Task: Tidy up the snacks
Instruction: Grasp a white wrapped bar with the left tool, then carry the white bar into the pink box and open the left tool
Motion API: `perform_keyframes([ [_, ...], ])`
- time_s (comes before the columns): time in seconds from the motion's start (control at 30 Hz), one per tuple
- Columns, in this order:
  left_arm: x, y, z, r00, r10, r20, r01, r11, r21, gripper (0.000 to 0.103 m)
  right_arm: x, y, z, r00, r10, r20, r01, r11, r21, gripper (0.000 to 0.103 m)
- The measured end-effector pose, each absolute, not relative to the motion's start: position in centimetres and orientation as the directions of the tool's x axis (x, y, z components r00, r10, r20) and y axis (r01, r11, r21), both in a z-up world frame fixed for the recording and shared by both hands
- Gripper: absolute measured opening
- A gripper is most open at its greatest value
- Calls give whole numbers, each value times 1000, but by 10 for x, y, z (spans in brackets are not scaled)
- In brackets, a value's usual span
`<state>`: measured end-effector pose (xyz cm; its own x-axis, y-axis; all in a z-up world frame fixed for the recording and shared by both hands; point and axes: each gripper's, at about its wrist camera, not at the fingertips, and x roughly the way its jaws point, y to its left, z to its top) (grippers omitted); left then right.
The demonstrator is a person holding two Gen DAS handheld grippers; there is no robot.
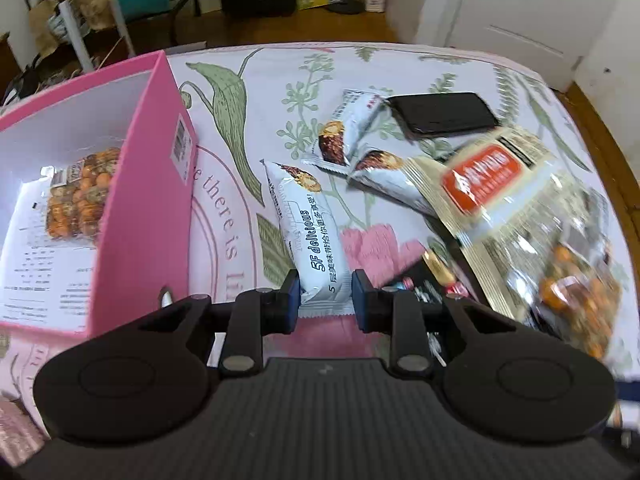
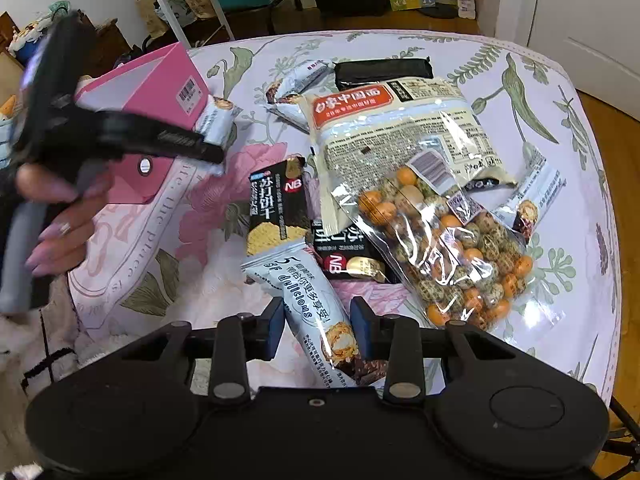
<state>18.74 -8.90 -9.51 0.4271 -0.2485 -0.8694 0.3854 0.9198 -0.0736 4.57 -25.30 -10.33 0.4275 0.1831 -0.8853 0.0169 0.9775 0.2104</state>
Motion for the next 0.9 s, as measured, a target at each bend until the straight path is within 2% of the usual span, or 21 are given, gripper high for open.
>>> perform_keyframes([
  [0.37, 132, -30, -38, 459, -316, -830, 487, 871, -62, 26, 49, -224, -76, 440, 204, -874, -42, 977, 207, 39],
  [0.9, 113, 76, 20, 489, -354, -798, 457, 883, -112, 26, 75, -121, -13, 483, 313, -818, -237, 946, 222, 37],
])
